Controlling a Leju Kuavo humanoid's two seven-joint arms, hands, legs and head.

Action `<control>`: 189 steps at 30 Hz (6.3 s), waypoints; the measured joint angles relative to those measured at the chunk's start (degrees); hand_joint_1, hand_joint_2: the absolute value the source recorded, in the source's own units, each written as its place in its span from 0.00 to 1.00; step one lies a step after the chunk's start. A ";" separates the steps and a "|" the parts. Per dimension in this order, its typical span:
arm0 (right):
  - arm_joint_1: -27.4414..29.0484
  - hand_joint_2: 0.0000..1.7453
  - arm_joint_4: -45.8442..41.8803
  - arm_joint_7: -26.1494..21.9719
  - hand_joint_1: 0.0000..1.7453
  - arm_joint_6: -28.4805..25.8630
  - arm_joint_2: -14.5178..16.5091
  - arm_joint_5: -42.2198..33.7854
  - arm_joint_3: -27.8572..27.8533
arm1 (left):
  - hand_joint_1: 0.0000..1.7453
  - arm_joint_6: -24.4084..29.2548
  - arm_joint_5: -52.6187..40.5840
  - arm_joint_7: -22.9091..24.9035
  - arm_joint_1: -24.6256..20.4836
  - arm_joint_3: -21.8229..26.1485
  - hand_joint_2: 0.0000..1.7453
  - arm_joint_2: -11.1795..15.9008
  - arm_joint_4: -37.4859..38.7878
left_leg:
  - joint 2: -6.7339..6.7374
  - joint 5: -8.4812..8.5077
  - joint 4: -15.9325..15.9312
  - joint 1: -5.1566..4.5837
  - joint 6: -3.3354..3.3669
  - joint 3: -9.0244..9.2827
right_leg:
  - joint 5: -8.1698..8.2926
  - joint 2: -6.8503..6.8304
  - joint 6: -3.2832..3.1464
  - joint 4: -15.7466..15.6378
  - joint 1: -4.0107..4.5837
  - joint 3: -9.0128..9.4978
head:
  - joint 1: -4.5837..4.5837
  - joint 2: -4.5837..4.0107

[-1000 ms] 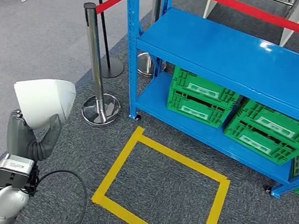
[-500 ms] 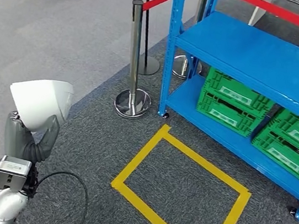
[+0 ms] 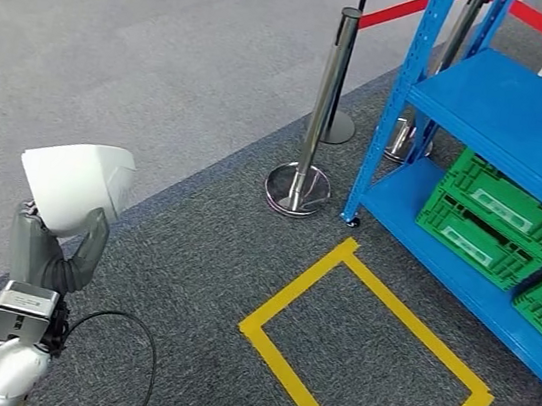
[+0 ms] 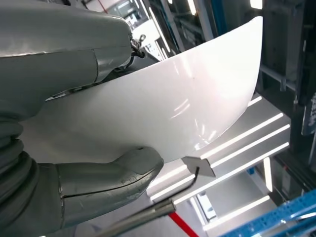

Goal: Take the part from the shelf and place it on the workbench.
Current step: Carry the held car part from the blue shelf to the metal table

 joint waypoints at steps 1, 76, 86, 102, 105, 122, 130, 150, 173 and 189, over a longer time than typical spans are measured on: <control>-0.02 0.00 0.00 -0.01 0.00 0.00 0.00 0.00 0.00 | 1.00 0.00 0.00 0.00 0.00 -0.01 1.00 0.00 0.00 | -0.78 -0.03 0.32 -0.01 -0.06 -0.15 | 1.89 1.22 -0.26 -3.90 0.00 1.97 | 0.01 0.00; 0.44 0.00 -0.04 -0.08 0.00 0.02 0.11 0.00 -0.44 | 1.00 0.02 -0.01 0.00 0.33 0.01 1.00 0.08 -0.35 | 2.86 -3.16 15.80 1.50 -3.86 -10.69 | 3.74 -3.65 -0.91 -12.78 -0.88 6.75 | -1.32 0.00; -0.17 0.00 -0.06 -0.10 0.00 0.02 0.11 -0.03 -0.29 | 1.00 0.04 -0.01 -0.02 0.31 0.05 1.00 0.07 -0.48 | 4.11 1.61 1.92 1.15 -0.54 -3.98 | -1.16 -3.65 1.87 -8.56 -0.56 6.88 | -0.66 0.01; 0.41 0.00 -0.05 -0.09 0.00 -0.02 0.09 -0.01 -0.45 | 1.00 0.04 -0.03 0.00 0.16 0.03 1.00 0.12 -0.49 | 1.23 -2.85 8.61 0.59 -2.61 -6.54 | 5.41 0.50 -1.34 -13.56 -0.25 5.66 | -1.14 0.00; 0.47 0.00 -0.03 -0.07 0.00 0.04 0.09 0.00 -0.44 | 1.00 0.02 -0.01 0.00 0.19 0.03 1.00 0.10 -0.48 | 2.41 -5.34 16.97 1.33 -3.42 -11.07 | 4.83 -2.21 -1.36 -13.57 -0.28 6.15 | -1.27 0.00; 0.32 0.00 -0.04 -0.02 0.00 0.02 0.09 0.04 -0.29 | 1.00 0.00 -0.01 0.00 0.22 0.02 1.00 0.07 -0.48 | -0.18 1.41 1.49 0.90 0.15 -3.41 | -0.83 -0.24 1.36 0.30 -0.21 -0.41 | -0.30 0.00; 0.35 0.00 -0.05 -0.05 0.00 -0.02 0.10 0.02 -0.38 | 1.00 -0.01 -0.01 0.00 0.31 0.03 1.00 0.10 -0.49 | -3.95 0.81 2.70 1.33 -2.29 -4.42 | 4.76 2.92 -0.22 -12.76 -0.58 5.43 | -0.53 0.01; 0.32 0.00 -0.05 -0.04 0.00 0.00 0.15 -0.01 -0.30 | 1.00 0.01 -0.03 0.00 0.13 0.03 1.00 0.09 -0.50 | 2.43 2.01 0.60 0.22 0.62 -3.38 | -4.00 -0.49 1.42 0.91 -0.04 1.00 | -0.42 0.00; 0.41 0.00 -0.04 -0.07 0.00 0.02 0.15 0.00 -0.39 | 1.00 0.00 -0.01 0.01 0.07 0.03 1.00 0.09 -0.48 | 8.15 0.94 2.78 -0.59 -1.14 -4.44 | 2.27 -6.92 -0.01 -12.51 0.34 7.69 | -1.16 0.01; 0.34 0.00 0.01 -0.05 0.00 0.01 0.15 0.01 -0.25 | 1.00 -0.02 -0.01 0.00 0.15 0.02 1.00 0.02 -0.48 | -0.78 0.99 2.10 0.12 -0.90 -3.83 | 4.65 1.89 0.10 -12.11 0.03 4.75 | -0.62 0.01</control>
